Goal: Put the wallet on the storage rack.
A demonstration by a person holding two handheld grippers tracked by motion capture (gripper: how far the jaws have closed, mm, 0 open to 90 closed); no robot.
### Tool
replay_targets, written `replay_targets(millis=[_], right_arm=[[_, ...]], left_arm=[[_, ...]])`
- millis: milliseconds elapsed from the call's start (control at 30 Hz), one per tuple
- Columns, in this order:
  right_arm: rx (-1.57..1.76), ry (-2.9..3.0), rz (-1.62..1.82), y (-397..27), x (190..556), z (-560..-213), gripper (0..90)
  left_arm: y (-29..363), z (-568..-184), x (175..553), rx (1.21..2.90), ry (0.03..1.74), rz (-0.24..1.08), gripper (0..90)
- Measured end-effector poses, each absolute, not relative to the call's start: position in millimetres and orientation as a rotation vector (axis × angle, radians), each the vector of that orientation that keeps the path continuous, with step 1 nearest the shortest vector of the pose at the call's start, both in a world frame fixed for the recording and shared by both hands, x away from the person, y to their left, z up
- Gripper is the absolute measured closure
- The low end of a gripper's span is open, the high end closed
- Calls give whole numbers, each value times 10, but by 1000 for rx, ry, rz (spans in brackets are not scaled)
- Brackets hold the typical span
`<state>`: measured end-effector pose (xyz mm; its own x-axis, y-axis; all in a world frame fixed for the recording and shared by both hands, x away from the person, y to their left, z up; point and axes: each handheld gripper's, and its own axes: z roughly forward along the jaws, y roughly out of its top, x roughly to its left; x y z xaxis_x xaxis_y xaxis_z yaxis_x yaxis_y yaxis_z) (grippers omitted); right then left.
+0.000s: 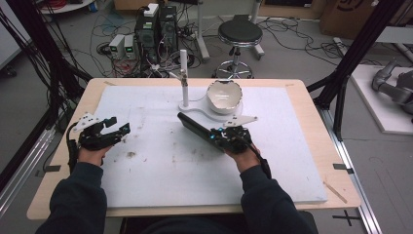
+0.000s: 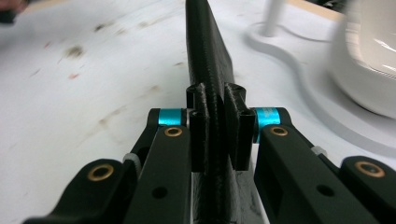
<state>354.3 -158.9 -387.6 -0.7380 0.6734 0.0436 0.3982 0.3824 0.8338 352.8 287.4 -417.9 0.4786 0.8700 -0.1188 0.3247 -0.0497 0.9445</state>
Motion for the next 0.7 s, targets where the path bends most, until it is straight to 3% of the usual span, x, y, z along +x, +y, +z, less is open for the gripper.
replay_targets(millis=[467, 700], right_arm=[[1048, 2286, 1250, -1852, 3677, -4058, 634], [1028, 2292, 1285, -1938, 3682, -4181, 476]], left_arm=[[2872, -4180, 3527, 1620, 1052, 613, 341], [2869, -4179, 3526, 1618, 1051, 613, 342]])
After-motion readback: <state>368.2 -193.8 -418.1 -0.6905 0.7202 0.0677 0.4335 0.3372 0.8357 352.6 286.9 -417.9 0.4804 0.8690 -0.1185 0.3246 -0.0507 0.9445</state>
